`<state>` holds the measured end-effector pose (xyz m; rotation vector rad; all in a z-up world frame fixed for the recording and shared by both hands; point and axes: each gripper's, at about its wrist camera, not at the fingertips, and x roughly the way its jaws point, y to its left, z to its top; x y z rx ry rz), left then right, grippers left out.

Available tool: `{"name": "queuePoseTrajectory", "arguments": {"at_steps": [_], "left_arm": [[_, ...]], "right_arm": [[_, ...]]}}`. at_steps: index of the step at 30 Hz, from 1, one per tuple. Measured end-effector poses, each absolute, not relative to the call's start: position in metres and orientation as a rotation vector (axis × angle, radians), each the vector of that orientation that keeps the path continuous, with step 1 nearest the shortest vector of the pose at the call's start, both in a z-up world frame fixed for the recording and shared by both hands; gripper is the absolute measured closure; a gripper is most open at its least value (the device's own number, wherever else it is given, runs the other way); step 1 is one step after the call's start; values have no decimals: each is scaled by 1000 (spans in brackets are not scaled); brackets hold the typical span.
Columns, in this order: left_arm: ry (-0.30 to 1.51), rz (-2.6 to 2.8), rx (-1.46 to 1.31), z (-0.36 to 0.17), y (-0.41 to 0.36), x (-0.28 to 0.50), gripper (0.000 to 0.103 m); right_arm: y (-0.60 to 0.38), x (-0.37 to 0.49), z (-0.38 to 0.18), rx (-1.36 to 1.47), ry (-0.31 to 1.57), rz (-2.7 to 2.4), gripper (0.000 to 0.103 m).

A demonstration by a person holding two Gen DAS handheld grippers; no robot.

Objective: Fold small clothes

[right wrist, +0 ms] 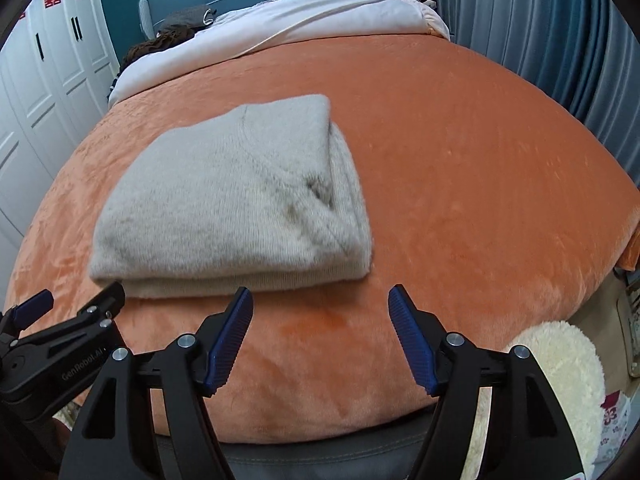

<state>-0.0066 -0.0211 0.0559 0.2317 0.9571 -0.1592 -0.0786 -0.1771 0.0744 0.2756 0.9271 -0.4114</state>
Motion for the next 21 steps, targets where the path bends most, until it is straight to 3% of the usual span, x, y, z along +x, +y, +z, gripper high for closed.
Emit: {"name": "queuePoseTrajectory", "arguments": {"at_steps": [21], "left_arm": [[937,-106,224,35,-15,-26,5]], "right_arm": [[-152,-83,57,203,936,-367,30]]}}
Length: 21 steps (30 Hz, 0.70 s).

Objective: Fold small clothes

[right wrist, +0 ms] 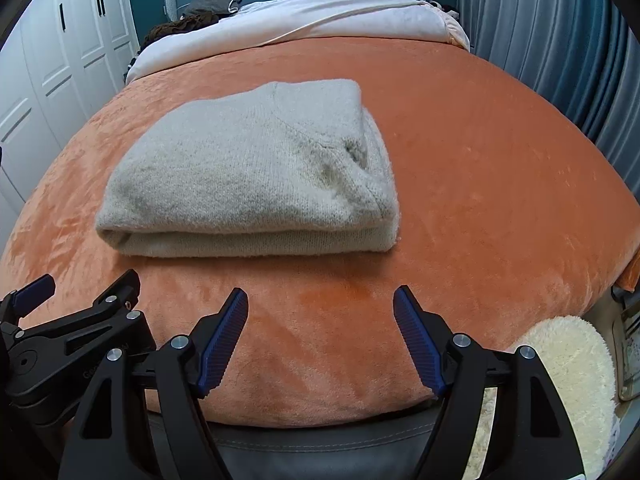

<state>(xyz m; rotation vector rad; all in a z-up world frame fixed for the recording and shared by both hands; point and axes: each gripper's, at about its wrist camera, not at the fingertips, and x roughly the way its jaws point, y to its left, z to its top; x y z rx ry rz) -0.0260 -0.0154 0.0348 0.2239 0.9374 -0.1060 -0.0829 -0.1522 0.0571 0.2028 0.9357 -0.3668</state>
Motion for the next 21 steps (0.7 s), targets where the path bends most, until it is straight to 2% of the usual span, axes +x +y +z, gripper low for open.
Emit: {"name": "queuePoseTrajectory", "arguments": {"at_steps": [21], "left_arm": [[936,-78,217,26,-14,-22,5]], "right_arm": [[-137,-81,48,213,950,-393,30]]}}
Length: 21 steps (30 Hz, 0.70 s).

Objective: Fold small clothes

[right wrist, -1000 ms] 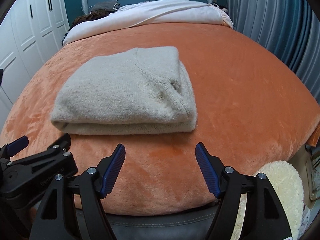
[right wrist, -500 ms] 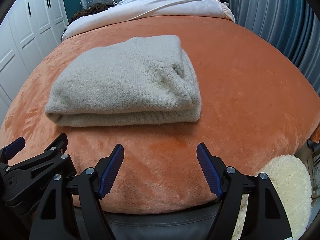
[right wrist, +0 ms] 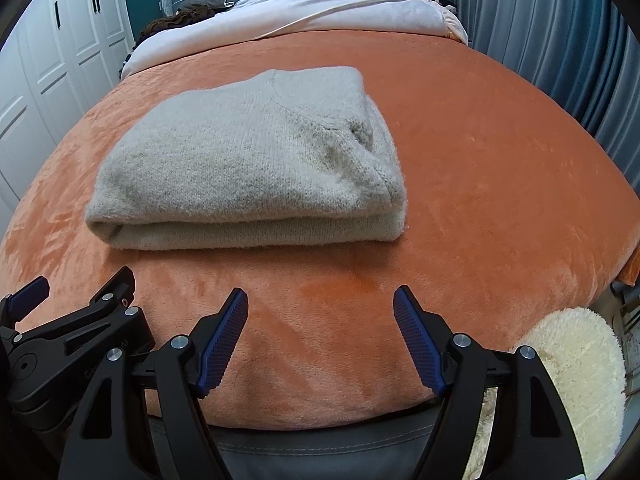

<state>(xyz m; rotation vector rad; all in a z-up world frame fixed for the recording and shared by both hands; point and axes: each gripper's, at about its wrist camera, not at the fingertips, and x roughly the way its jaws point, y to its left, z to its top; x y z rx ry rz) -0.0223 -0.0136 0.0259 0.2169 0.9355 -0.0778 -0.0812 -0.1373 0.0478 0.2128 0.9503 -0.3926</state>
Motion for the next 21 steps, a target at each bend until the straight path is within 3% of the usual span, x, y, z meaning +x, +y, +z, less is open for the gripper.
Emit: {"name": "queuePoseTrajectory", "arguments": {"at_steps": [21], "left_arm": [[921,-66,209,26,-17,-26,5]], "right_arm": [[-137,-82,46,221,951,-412,30]]}}
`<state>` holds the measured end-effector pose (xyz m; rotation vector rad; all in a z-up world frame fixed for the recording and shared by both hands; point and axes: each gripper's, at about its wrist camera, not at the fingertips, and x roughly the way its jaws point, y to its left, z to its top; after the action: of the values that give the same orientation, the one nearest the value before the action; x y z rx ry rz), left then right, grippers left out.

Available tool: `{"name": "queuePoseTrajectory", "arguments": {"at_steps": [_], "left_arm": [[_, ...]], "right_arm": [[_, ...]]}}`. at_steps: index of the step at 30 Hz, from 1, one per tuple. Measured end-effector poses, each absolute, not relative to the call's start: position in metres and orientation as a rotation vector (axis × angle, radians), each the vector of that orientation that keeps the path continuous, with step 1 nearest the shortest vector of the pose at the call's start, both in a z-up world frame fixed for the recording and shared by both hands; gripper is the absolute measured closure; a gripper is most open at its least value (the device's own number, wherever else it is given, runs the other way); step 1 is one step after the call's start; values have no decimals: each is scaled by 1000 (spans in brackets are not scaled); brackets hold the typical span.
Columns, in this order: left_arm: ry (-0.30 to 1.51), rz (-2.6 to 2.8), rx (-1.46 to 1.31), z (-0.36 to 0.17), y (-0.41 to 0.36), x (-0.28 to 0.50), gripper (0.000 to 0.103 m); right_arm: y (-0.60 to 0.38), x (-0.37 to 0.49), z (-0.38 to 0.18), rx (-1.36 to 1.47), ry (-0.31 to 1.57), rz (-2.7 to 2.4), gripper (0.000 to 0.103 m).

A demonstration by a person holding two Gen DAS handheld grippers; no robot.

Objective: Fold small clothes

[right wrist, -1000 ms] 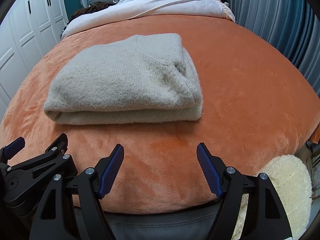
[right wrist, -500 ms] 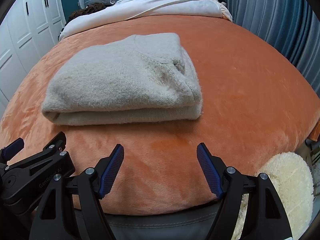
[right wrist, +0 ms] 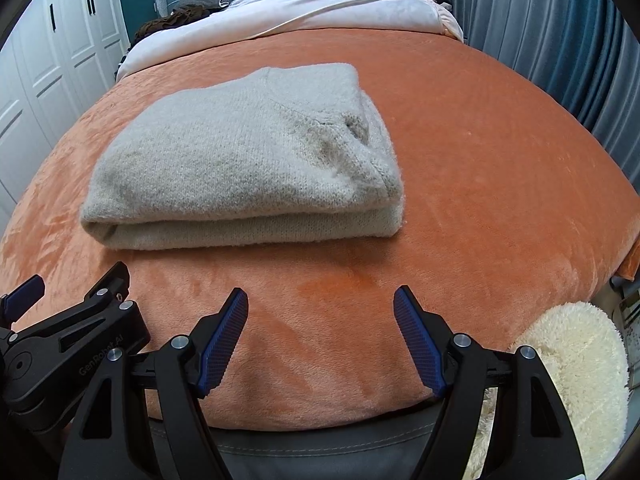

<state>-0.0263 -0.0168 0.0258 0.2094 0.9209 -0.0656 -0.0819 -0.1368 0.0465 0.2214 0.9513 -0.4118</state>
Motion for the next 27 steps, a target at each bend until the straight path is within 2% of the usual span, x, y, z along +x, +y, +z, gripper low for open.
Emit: {"name": "queuePoseTrajectory", "arguments": {"at_steps": [27], "left_arm": [[945,-50,215,19,-15,-26,7]], "right_arm": [[-127,-82,43,222,960,-423,30]]}}
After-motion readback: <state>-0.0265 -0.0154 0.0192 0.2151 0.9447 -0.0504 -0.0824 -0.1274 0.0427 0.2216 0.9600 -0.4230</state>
